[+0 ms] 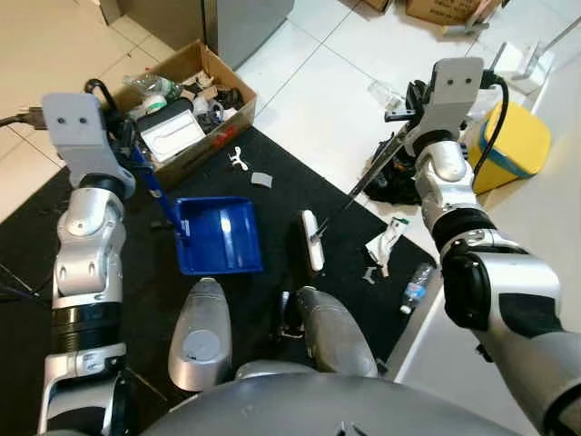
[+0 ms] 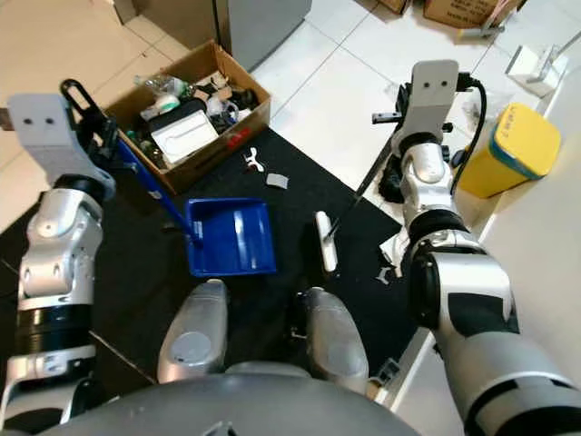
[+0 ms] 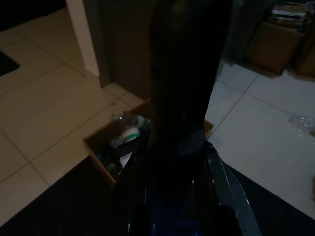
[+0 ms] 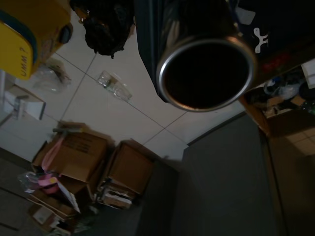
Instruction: Sweep floor
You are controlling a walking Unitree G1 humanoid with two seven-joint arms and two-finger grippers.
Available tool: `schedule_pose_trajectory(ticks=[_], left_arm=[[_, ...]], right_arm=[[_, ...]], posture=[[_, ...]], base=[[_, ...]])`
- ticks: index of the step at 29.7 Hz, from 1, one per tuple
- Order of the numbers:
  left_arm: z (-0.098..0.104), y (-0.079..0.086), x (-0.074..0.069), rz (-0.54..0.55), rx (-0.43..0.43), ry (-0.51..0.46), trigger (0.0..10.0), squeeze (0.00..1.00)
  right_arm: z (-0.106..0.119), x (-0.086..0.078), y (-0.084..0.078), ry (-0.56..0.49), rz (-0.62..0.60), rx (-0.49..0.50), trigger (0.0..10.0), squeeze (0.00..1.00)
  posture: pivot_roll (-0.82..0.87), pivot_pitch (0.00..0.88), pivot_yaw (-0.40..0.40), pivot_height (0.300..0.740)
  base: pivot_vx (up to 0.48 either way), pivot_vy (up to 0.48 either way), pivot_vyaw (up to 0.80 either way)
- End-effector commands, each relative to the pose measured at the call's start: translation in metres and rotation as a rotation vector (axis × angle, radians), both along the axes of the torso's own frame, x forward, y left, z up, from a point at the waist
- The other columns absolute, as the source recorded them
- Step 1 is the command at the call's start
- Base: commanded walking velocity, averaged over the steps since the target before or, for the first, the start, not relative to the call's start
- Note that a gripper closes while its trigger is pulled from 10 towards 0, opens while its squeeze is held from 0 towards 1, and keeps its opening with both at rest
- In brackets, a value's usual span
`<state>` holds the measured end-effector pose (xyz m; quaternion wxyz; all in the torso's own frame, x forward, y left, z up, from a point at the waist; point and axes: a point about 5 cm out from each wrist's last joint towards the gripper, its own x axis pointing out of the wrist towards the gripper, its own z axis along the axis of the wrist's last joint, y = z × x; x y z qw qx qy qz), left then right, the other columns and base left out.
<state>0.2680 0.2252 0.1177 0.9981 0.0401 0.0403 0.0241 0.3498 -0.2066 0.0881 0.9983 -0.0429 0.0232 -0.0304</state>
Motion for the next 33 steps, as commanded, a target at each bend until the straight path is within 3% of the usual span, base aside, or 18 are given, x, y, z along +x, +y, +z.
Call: schedule_pose_trajectory(ticks=[1,24,33], left_arm=[[0.0007,-0.0001,0.0002,0.004,-0.014,-0.005,10.0,0.00],[0.0005,-0.0020,0.0020,0.013,-0.020,-0.005,10.0,0.00],[0.0016,-0.0015,0.0028,0.015,-0.016,-0.010,10.0,0.00]], right_arm=[[-0.0005,-0.0006,-0.0020,-0.002,-0.017,0.010,10.0,0.00],[-0.0018,-0.0018,-0.0039,0.003,-0.025,0.008,10.0,0.00],[-0.0025,-0.0024,-0.0041,0.003,-0.029,0.009,10.0,0.00]], posture=[[0.32,0.043,-0.149,0.740],[0.32,0.050,-0.147,0.740],[0.32,0.051,-0.144,0.740]], base=[[0.000,0.446,0.00],[0.000,0.445,0.00],[0.000,0.082,0.00]])
